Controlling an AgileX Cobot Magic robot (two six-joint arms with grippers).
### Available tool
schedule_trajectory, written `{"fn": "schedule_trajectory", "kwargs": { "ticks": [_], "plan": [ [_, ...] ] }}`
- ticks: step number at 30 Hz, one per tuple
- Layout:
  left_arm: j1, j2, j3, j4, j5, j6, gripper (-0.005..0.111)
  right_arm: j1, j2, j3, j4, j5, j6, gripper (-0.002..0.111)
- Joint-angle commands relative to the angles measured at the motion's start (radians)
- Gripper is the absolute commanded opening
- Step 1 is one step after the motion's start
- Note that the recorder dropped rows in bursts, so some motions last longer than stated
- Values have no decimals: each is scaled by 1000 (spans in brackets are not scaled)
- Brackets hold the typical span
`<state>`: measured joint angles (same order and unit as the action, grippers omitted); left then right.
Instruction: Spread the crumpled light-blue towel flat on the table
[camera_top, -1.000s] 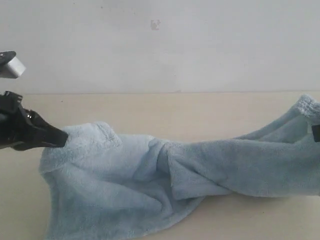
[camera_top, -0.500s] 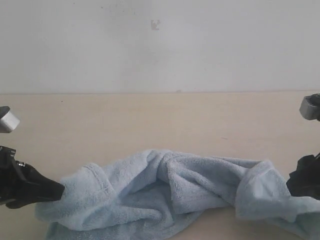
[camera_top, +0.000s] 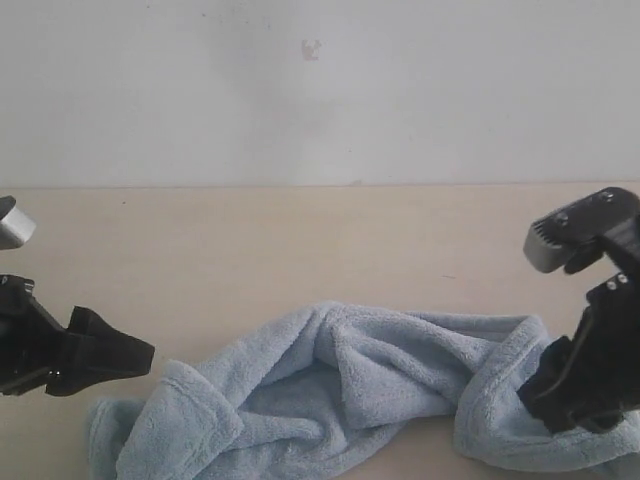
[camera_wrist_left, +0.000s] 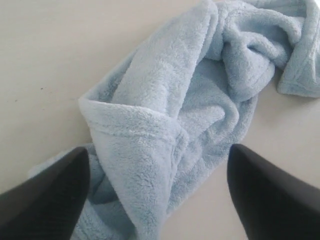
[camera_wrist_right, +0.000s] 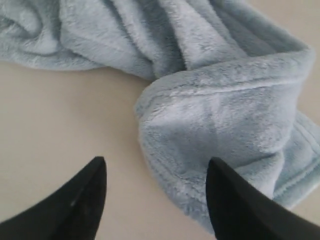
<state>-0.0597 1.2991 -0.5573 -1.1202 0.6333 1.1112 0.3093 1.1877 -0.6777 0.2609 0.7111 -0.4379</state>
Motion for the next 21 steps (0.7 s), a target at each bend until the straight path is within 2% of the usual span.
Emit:
{"fn": "schedule_trajectory", "kwargs": {
  "ticks": [1, 5, 8, 14, 21],
  "plan": [
    [-42, 0, 5, -16, 10, 24, 72, 117, 46, 2, -84, -34, -13, 55],
    [-61, 0, 5, -5, -4, 24, 72, 220, 114, 2, -288, -53, 54, 55],
    [-61, 0, 5, -5, -13, 24, 72, 251, 174, 2, -395, -51, 151, 55],
    [-61, 0, 5, -7, -16, 24, 72, 306, 270, 2, -435, -133, 207, 55],
    [-61, 0, 5, -9, -33, 24, 72, 311, 375, -2, -563, -179, 314, 55]
  ]
}}
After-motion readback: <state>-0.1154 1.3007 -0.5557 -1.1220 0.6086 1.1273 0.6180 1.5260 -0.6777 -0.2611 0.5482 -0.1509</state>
